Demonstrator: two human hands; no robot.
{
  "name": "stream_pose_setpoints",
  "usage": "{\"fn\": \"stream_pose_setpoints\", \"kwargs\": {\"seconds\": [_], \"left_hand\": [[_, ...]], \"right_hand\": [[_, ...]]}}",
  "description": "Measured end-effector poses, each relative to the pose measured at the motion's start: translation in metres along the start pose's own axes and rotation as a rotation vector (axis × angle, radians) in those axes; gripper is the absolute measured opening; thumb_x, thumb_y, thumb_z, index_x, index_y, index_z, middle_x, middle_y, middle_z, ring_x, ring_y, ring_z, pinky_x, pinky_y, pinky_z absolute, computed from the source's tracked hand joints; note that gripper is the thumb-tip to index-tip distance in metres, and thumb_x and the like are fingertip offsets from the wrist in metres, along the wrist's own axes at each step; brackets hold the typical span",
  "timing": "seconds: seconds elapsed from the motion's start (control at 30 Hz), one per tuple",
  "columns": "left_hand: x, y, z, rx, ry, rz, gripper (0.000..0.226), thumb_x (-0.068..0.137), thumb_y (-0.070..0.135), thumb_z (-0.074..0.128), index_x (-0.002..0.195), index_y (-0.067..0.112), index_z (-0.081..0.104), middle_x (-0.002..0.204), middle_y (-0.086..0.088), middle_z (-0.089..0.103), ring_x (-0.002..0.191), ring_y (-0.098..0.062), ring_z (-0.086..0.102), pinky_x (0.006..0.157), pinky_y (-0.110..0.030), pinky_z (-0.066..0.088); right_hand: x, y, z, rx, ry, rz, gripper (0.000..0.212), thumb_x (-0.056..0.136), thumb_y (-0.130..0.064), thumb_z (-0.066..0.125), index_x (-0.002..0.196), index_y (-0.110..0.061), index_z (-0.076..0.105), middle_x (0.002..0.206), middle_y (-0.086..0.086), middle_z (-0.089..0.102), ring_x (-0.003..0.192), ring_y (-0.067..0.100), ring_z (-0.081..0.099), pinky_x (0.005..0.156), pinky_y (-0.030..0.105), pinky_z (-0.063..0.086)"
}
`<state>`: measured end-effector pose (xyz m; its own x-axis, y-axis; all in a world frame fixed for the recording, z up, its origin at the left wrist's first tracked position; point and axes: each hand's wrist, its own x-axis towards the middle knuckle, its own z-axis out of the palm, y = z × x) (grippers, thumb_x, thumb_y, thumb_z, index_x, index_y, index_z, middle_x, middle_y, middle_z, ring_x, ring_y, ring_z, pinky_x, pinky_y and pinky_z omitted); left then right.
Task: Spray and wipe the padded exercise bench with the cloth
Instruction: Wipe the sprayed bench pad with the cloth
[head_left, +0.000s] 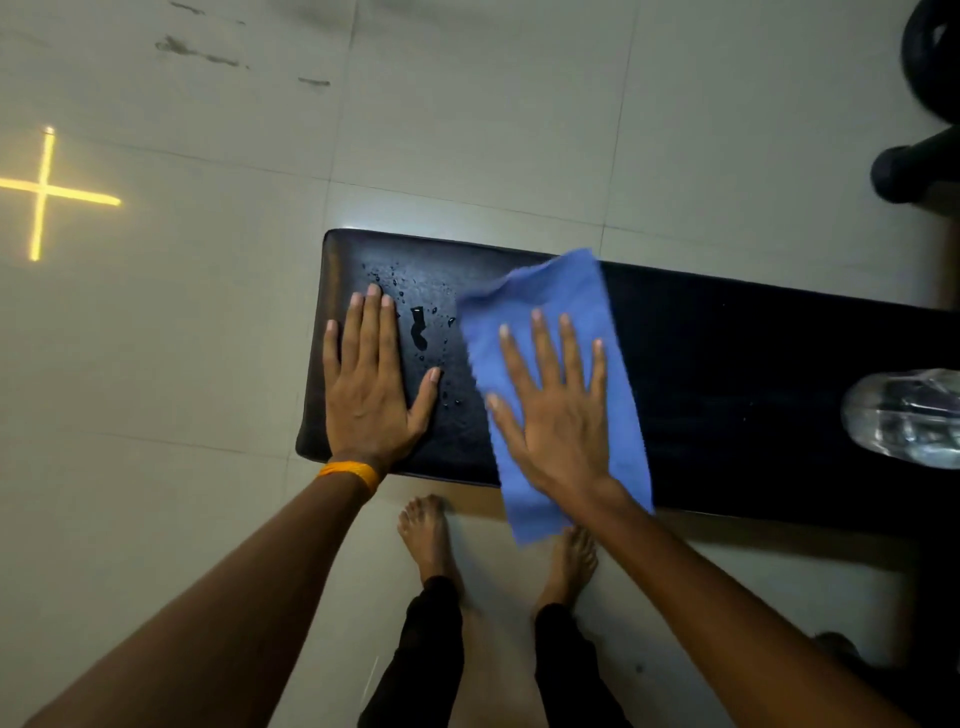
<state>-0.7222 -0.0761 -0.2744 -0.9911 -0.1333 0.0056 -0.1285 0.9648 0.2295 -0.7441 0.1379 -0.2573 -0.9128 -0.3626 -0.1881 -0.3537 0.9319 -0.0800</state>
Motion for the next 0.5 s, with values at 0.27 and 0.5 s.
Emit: {"fn": "stream_pose_setpoints", "kwargs": {"seconds": [0.27, 0.5], "left_hand": [[-0.001, 0.000, 0.004, -0.006, 0.023, -0.003, 0.082, 0.099, 0.054, 0.037, 0.158, 0.000, 0.022, 0.167, -0.018, 0.019, 0.156, -0.033, 0.014, 0.127, -0.055, 0.011], [0.000, -0.001, 0.003, -0.018, 0.029, -0.006, 0.080, 0.099, 0.052, 0.037, 0.157, -0.001, 0.025, 0.167, -0.019, 0.021, 0.156, -0.033, 0.015, 0.125, -0.058, 0.015]], "right_hand": [[0.068, 0.040, -0.010, 0.067, 0.129, 0.467, 0.062, 0.103, -0.057, 0.019, 0.159, -0.031, 0.020, 0.168, 0.005, 0.015, 0.155, 0.031, 0.009, 0.123, 0.058, 0.010], [0.015, -0.002, -0.005, 0.043, 0.006, -0.064, 0.052, 0.105, -0.052, 0.032, 0.149, -0.027, 0.041, 0.158, 0.007, 0.038, 0.150, 0.033, 0.024, 0.123, 0.058, 0.011]]}}
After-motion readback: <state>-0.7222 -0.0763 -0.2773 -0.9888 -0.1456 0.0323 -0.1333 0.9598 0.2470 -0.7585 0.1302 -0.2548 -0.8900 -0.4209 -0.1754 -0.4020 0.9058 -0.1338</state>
